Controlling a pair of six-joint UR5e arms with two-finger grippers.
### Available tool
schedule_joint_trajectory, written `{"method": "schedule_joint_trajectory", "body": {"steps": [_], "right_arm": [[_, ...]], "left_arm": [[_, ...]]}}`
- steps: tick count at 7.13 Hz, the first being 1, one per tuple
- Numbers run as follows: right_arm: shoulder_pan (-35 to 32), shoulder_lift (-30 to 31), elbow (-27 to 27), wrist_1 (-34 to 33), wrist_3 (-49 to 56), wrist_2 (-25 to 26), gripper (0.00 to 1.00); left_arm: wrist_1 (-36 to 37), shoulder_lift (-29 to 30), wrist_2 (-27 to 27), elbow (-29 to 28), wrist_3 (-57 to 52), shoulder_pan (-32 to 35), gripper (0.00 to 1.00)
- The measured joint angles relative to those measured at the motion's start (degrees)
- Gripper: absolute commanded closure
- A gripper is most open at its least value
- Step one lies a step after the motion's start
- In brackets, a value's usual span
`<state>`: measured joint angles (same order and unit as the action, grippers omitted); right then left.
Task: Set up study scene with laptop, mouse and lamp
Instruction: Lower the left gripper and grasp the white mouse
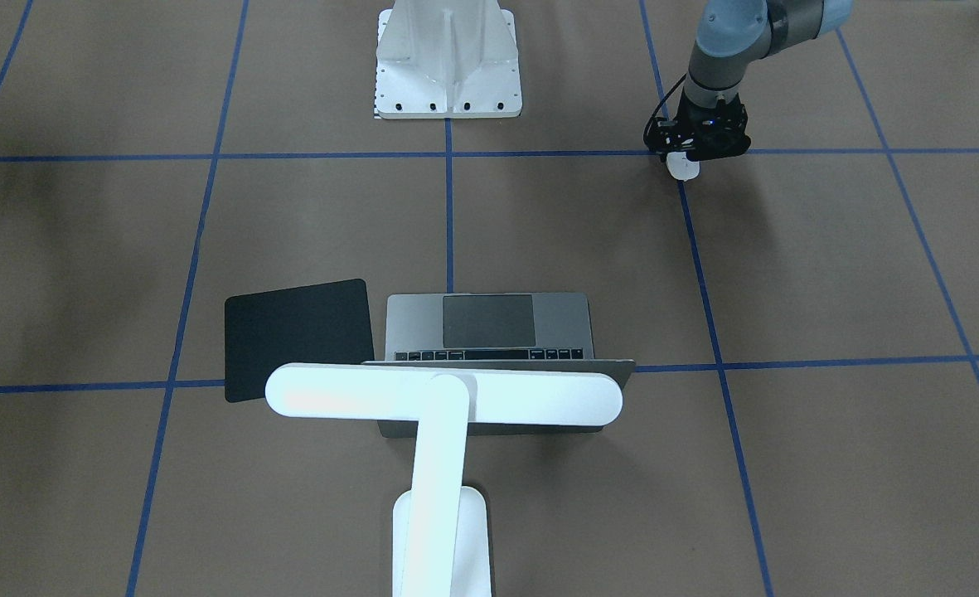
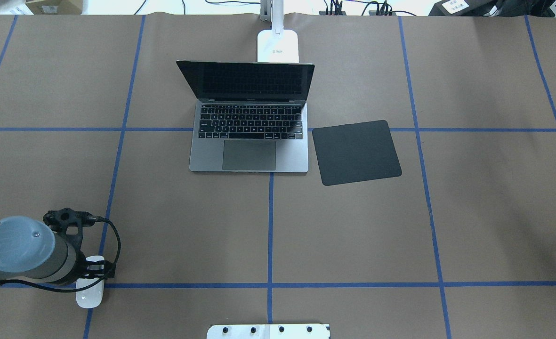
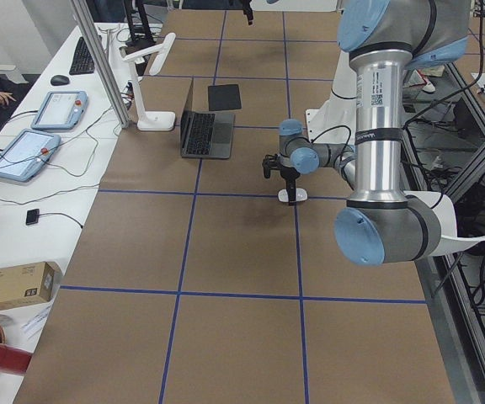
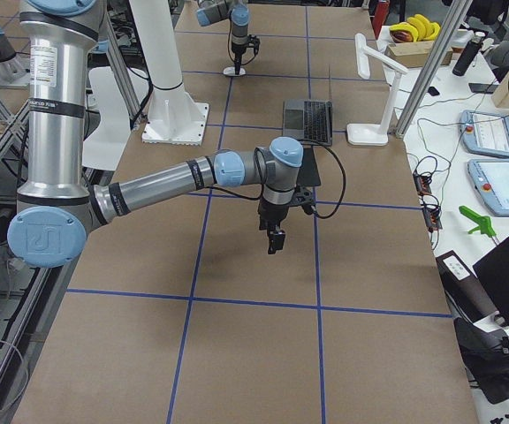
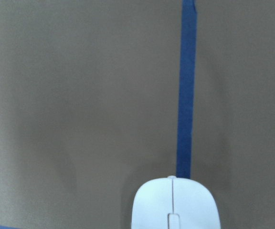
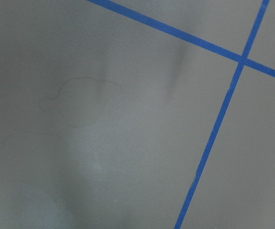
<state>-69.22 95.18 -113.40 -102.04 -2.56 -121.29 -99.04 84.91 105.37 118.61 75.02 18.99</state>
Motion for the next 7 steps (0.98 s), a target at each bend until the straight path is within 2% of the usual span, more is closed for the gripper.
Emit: {"method": "schedule_joint_trajectory", "body": {"steps": [2, 5, 7], "right_arm": [[-0.2, -0.1, 0.0, 0.0, 0.0, 0.0, 0.0], [-0.3, -0.4, 0.0, -0.2, 0.0, -0.1, 0.0], [-0.4, -0.5, 0.0, -0.3, 0.0, 0.0, 0.0]], "left_arm": [[-1.1, -0.2, -0.2, -0.3, 0.6, -0.7, 0.34], [-1.2, -0.2, -0.2, -0.1, 0.8, -0.8, 0.45], [-1.2, -0.2, -0.1, 0.0, 0.7, -0.8, 0.45]]}}
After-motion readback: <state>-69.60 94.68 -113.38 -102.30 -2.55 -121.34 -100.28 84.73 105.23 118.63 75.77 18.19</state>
